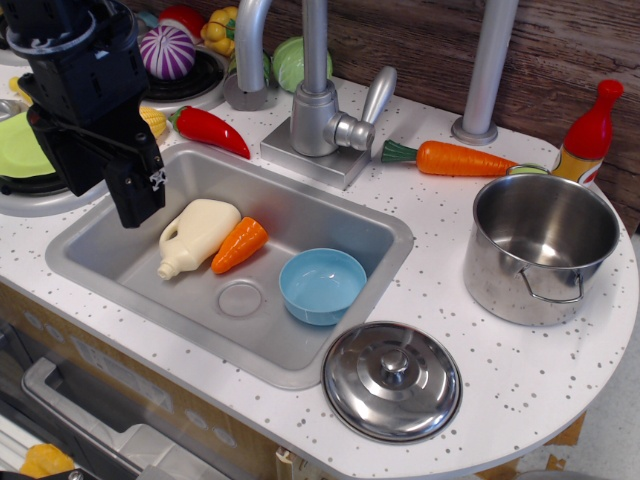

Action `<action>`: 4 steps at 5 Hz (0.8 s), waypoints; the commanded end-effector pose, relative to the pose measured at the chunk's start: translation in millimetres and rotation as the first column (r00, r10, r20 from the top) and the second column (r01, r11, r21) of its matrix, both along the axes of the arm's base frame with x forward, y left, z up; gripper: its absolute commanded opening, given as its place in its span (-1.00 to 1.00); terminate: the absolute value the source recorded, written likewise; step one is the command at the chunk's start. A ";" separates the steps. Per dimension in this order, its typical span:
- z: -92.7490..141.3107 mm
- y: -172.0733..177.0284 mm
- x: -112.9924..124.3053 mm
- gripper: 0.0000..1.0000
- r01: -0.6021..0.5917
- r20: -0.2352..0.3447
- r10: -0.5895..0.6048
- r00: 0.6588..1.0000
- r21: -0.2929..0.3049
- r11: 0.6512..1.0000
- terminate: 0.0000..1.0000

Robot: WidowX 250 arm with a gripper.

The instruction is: Put lid on pot or pan

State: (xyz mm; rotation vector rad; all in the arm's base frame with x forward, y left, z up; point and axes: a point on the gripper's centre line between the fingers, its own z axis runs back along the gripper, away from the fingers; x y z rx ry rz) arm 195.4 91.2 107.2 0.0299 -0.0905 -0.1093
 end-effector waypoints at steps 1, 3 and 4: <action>0.0 0.0 0.0 1.00 0.000 0.000 0.000 1.000 0.000 1.000 -1.00; 11.5 -70.5 15.1 1.00 -0.066 0.013 0.066 0.998 -0.001 0.998 -1.00; 13.1 -99.4 23.9 1.00 -0.059 0.023 0.060 0.998 -0.024 0.998 -1.00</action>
